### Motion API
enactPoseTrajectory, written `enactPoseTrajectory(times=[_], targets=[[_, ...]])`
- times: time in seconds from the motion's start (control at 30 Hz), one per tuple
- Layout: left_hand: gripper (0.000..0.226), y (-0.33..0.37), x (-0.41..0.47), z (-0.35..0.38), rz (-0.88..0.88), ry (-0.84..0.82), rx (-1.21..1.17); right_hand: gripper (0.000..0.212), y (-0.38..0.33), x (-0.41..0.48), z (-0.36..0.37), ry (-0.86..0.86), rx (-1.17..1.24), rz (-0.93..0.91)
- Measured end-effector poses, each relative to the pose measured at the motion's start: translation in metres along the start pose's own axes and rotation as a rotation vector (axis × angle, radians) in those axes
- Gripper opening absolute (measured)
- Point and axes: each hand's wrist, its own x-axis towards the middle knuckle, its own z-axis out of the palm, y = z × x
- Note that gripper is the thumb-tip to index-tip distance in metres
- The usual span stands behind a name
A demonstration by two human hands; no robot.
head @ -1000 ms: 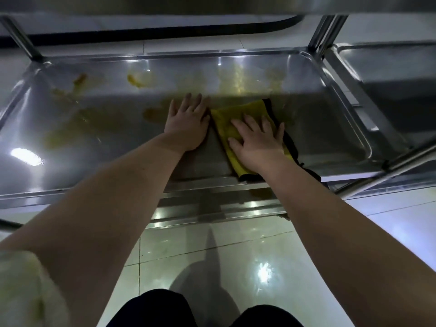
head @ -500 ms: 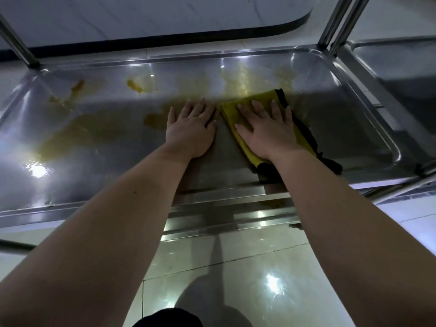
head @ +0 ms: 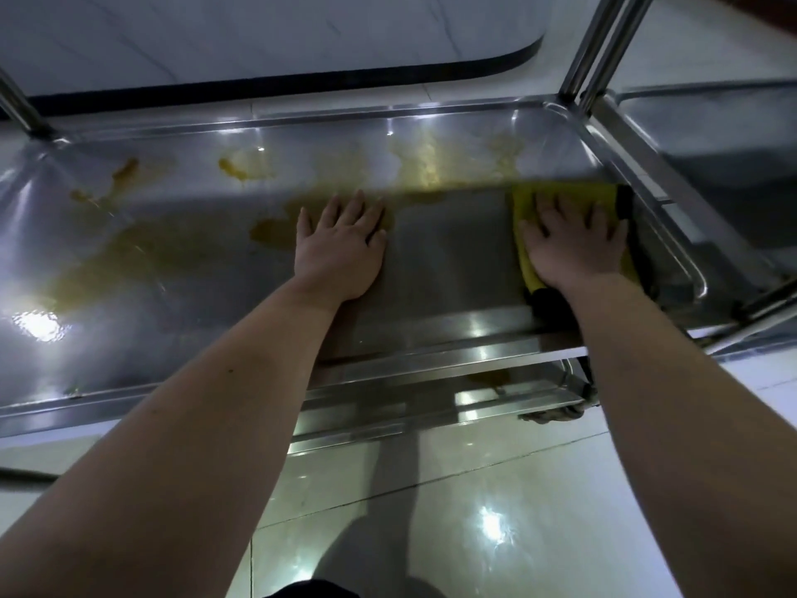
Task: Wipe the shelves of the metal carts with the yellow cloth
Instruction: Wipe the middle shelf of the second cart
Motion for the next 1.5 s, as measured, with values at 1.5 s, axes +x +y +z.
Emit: enactPoseTrajectory(times=[1.5], targets=[[0.052,-0.041,0.059,-0.007,0.053,-0.050,0.179,0.063,0.025,0.059,0.000,0.073,0.005,-0.057]])
